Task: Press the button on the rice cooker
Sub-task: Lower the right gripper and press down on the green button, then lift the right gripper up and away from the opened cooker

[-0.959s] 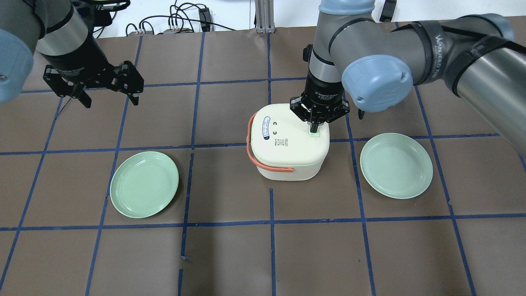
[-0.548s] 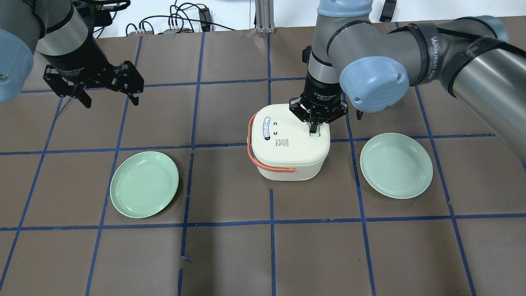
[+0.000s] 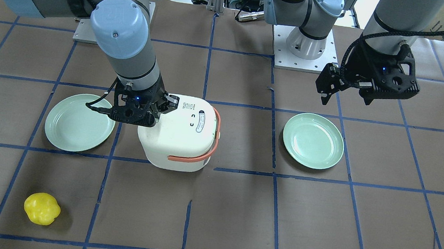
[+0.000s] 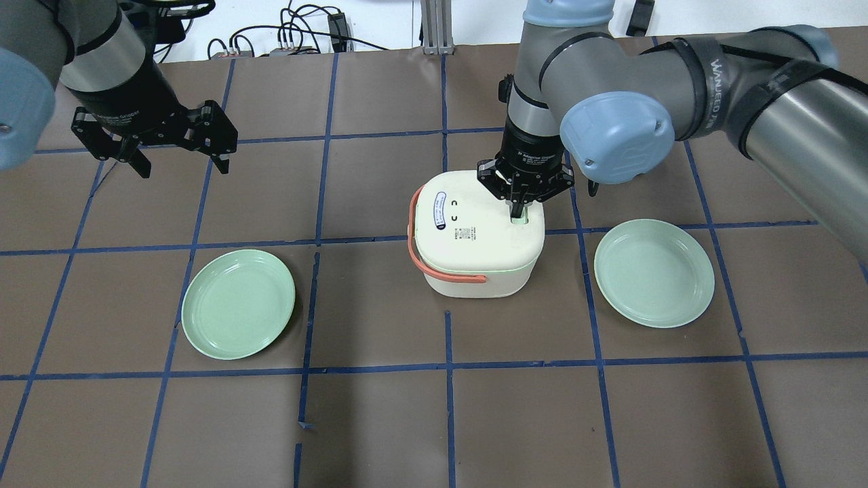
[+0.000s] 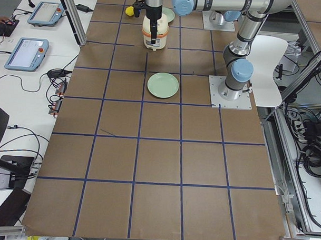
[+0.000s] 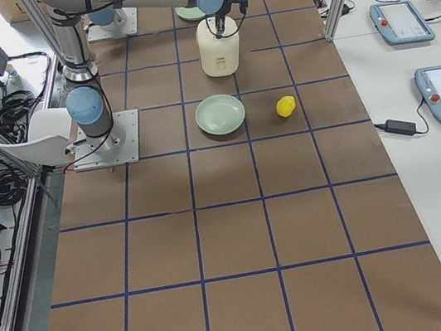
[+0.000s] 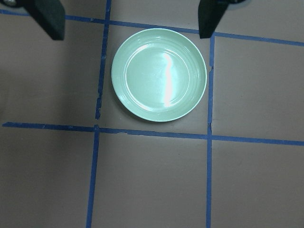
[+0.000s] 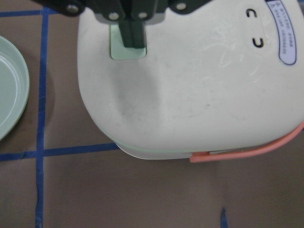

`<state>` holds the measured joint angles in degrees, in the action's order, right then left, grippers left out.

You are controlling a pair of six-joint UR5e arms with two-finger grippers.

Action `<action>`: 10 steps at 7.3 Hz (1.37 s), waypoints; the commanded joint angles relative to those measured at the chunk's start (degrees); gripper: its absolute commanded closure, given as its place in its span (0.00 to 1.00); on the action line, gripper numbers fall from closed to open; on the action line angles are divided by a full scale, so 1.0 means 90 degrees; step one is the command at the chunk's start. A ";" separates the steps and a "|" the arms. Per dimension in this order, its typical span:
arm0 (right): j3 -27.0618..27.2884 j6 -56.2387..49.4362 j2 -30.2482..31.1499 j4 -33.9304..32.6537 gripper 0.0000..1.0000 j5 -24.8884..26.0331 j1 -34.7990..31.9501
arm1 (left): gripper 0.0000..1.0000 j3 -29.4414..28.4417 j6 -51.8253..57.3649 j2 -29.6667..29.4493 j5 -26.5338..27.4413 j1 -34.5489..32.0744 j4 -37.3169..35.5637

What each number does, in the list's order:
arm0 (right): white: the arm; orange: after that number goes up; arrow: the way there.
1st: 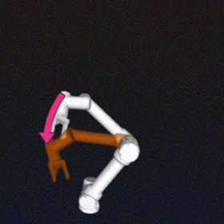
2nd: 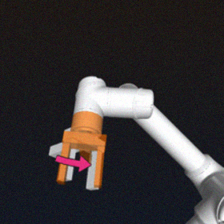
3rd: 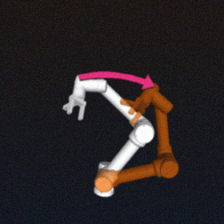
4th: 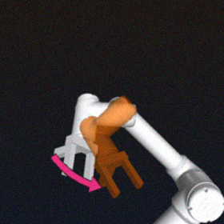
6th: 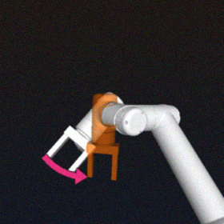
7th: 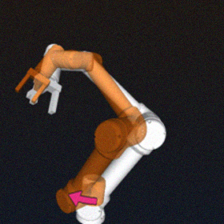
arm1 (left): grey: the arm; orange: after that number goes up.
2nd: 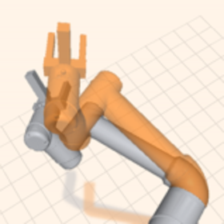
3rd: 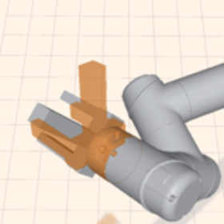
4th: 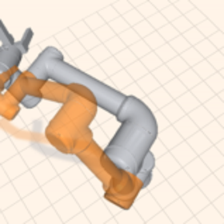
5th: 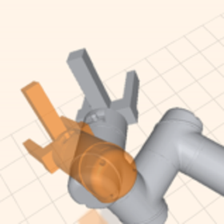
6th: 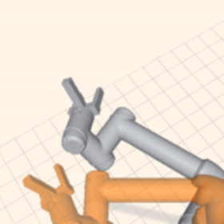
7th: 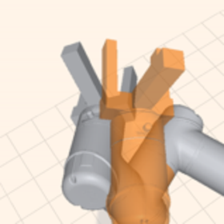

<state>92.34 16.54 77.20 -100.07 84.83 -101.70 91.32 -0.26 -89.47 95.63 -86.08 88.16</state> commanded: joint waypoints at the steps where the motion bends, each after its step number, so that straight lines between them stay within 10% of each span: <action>1: -0.0249 -0.0022 0.0210 0.0364 0.99 0.0018 0.0010 | 0.00 0.0000 0.0000 0.0000 0.0000 -0.0006 0.0000; 5: -0.1324 -0.0761 0.0328 0.1840 0.85 0.0252 0.0701 | 0.00 0.0000 0.0000 0.0000 0.0000 0.0004 0.0000; 7: -0.1305 -0.1114 0.0552 0.1832 0.01 0.0552 0.0840 | 0.00 0.0000 0.0000 0.0000 0.0000 0.0004 0.0000; 10: -0.1178 -0.2033 0.1041 0.1706 0.00 0.0938 0.1278 | 0.00 0.0000 0.0000 0.0000 0.0000 0.0004 0.0000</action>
<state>81.40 0.20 85.26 -84.31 93.56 -92.39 91.32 -0.26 -89.47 95.63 -86.07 88.15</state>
